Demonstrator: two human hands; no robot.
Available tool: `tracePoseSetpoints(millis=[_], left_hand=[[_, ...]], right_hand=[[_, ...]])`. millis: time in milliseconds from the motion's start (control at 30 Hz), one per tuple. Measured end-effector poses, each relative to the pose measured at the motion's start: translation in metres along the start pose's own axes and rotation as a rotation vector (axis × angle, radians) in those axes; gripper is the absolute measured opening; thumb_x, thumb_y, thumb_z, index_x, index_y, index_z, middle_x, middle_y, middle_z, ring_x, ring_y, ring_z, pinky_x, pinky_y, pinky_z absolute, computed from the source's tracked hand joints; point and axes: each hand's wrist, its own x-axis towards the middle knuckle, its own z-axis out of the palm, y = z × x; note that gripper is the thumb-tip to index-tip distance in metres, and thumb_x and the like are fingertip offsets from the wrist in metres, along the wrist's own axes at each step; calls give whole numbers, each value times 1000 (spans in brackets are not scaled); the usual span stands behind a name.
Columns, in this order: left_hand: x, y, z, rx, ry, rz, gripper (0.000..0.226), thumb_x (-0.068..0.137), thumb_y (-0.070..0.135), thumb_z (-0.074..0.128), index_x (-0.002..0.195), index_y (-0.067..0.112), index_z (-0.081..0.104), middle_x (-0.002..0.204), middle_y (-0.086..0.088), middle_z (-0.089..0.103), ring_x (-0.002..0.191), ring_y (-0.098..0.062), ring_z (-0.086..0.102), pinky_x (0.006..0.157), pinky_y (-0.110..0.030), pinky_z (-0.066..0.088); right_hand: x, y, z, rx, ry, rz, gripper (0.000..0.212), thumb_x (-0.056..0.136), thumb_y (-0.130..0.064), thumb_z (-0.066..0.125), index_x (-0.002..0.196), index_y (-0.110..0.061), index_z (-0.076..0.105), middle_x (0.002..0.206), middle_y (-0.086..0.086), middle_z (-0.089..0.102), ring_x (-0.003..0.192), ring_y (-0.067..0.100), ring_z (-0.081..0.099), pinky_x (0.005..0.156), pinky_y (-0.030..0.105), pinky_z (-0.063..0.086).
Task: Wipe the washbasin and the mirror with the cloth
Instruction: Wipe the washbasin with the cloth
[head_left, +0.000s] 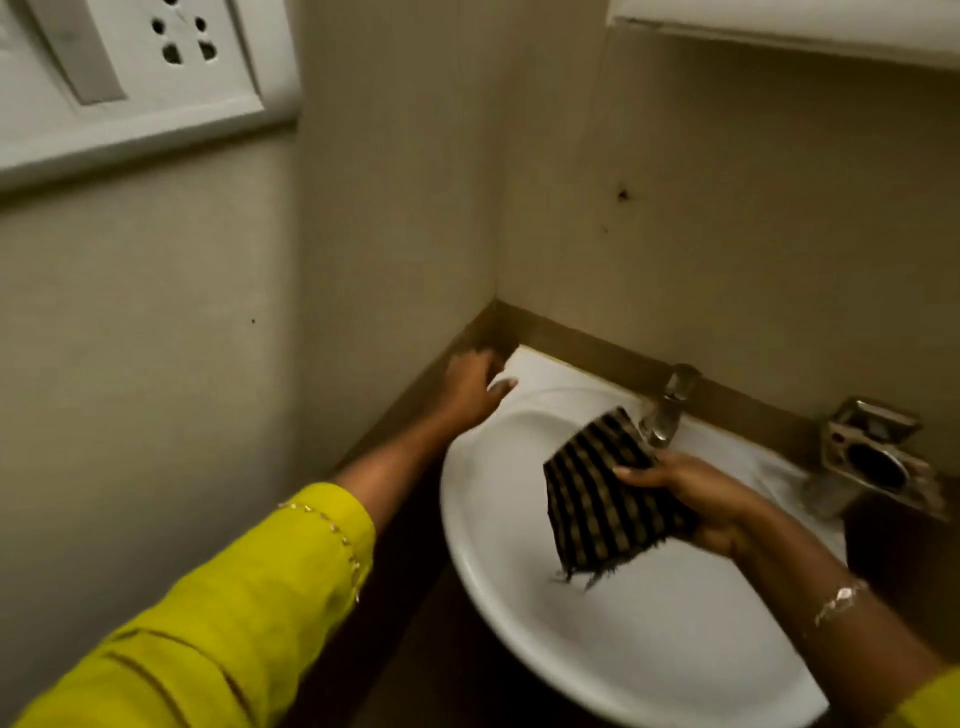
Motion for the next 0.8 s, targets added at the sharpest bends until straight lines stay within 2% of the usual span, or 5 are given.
tracePoseSetpoints(millis=[133, 233, 533, 667, 800], left_hand=[[4, -52, 52, 199, -57, -82, 58, 91, 39, 49, 134, 3, 35, 143, -19, 34, 136, -31, 20, 109, -37, 16], [3, -68, 77, 319, -110, -77, 68, 92, 44, 42, 142, 5, 16, 153, -16, 13, 141, -30, 3, 113, -40, 5], [-4, -91, 119, 467, -149, -106, 80, 94, 44, 37, 142, -1, -9, 153, -19, -8, 141, -29, -8, 113, -36, -6], [-4, -94, 122, 477, -106, -88, 78, 94, 42, 36, 142, 0, -10, 153, -18, -8, 141, -28, -8, 113, -35, -6], [-3, -96, 124, 468, -85, -83, 78, 94, 42, 36, 142, 1, -9, 153, -17, -8, 141, -27, -7, 115, -35, -4]], right_hand=[[20, 22, -7, 67, 67, 53, 18, 88, 1, 51, 103, -7, 58, 98, 14, 68, 92, 30, 63, 68, 35, 57], [39, 28, -9, 95, 106, 77, 19, 89, 3, 48, 101, -9, 58, 101, 14, 65, 93, 30, 61, 73, 37, 53], [79, -1, -3, 29, 228, 26, 27, 90, 6, 47, 114, -2, 55, 93, 11, 63, 94, 31, 59, 84, 41, 48], [101, -31, -6, -170, 358, -35, 38, 92, -2, 47, 130, -5, 46, 120, 17, 56, 112, 34, 52, 90, 43, 44], [132, -48, -12, -529, 561, -302, 36, 98, -11, 38, 134, -10, 45, 119, 14, 59, 107, 34, 56, 97, 45, 43]])
